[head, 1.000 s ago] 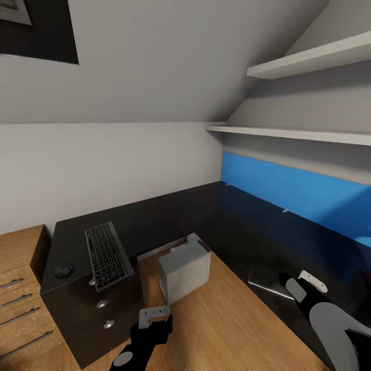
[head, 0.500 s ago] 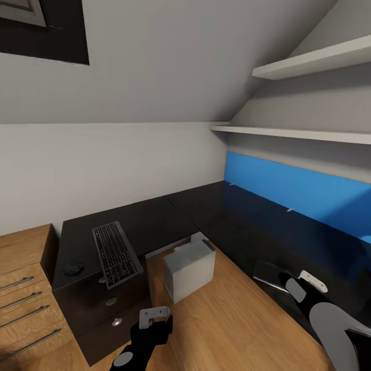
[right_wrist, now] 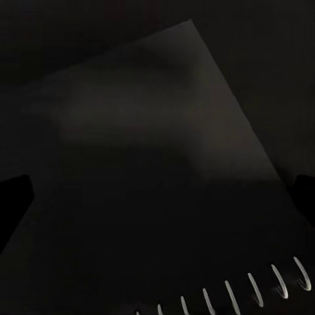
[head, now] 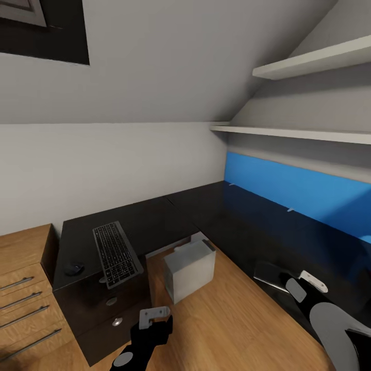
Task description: In the bedroom, organize the workspace by keeping the computer under the desk, ensuring the monitor is on the desk, placing the keyboard on the desk next to the monitor, placing the mouse on the desk next to the keyboard, moving the folder from the swivel chair onto the desk next to the mouse, stacking the notebook on top of the folder with the pen on top of the notebook, and positioning the swivel chair next to the desk.
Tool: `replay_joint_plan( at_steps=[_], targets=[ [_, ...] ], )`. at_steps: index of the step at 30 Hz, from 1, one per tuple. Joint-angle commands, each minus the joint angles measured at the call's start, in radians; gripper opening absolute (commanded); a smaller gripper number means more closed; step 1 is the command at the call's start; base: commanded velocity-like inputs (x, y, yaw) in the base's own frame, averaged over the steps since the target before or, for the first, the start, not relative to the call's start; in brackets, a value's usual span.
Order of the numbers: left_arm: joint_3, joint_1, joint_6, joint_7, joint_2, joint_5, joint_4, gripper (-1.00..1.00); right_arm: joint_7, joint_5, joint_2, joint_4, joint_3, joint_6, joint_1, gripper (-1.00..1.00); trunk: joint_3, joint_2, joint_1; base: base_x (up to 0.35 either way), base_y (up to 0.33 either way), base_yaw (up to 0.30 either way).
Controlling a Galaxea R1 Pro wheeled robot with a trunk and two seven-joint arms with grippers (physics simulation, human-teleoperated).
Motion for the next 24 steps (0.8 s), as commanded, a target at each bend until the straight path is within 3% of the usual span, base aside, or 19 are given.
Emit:
replay_joint_plan(
  at_steps=[1,8,24],
  targets=[
    [-0.002,-0.001,0.002,0.008,0.0,0.009,-0.001,1.0,-0.004,-0.026,0.0,0.01,-0.009,0.008,0.0,1.0,-0.001,-0.001,0.0,0.0,0.0,0.0],
    [-0.001,-0.001,0.002,0.008,0.0,0.009,-0.001,1.0,-0.004,-0.026,0.0,0.01,-0.009,0.008,0.0,1.0,-0.001,-0.001,0.0,0.02,0.009,0.0],
    [-0.005,-0.001,0.002,0.01,-0.001,0.008,0.0,1.0,-0.004,-0.026,0.0,0.01,-0.009,0.008,0.0,1.0,-0.001,-0.001,0.0,0.146,0.041,0.0]
  ],
)
